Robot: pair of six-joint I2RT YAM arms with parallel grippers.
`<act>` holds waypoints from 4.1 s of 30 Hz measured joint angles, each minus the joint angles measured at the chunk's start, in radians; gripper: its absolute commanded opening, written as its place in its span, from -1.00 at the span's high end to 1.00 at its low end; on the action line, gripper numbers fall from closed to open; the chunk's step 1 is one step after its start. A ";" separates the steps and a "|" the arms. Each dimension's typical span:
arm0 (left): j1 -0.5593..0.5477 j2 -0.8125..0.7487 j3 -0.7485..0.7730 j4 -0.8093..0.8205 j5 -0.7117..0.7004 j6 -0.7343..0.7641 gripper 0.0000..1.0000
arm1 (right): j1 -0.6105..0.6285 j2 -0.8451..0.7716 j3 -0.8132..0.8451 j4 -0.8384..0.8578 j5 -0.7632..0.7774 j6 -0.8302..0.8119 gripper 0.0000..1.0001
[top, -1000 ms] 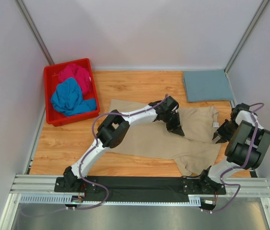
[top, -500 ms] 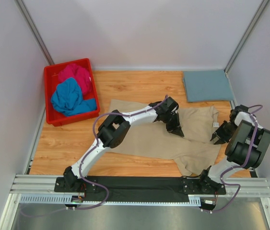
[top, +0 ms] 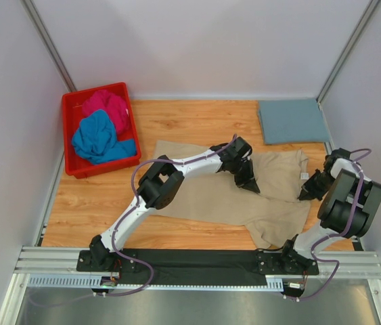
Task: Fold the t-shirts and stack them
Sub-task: Fold the tshirt
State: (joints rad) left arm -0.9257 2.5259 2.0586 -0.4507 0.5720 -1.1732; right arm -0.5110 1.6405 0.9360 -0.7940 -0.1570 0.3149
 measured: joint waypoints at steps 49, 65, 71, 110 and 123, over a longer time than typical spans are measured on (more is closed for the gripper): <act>0.010 0.001 0.059 -0.208 -0.045 0.111 1.00 | 0.018 -0.380 -0.106 -0.249 0.182 0.293 0.99; 0.023 -0.060 0.052 -0.304 -0.119 0.211 0.31 | 0.017 -0.280 -0.099 -0.237 0.244 0.326 0.23; 0.096 -0.235 -0.016 -0.314 -0.169 0.278 0.22 | 0.017 -0.241 0.058 -0.135 0.116 0.196 0.21; 0.549 -0.102 -0.002 -0.301 -0.268 0.559 0.22 | 0.014 0.420 0.487 0.286 -0.251 -0.093 0.86; 0.563 -0.097 0.020 -0.341 -0.325 0.504 0.22 | -0.016 0.417 0.469 0.365 -0.178 -0.038 0.99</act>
State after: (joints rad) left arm -0.3630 2.4290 2.0785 -0.7921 0.2474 -0.6693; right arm -0.5266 2.0579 1.4048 -0.4286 -0.3351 0.2771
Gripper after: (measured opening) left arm 0.389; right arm 0.014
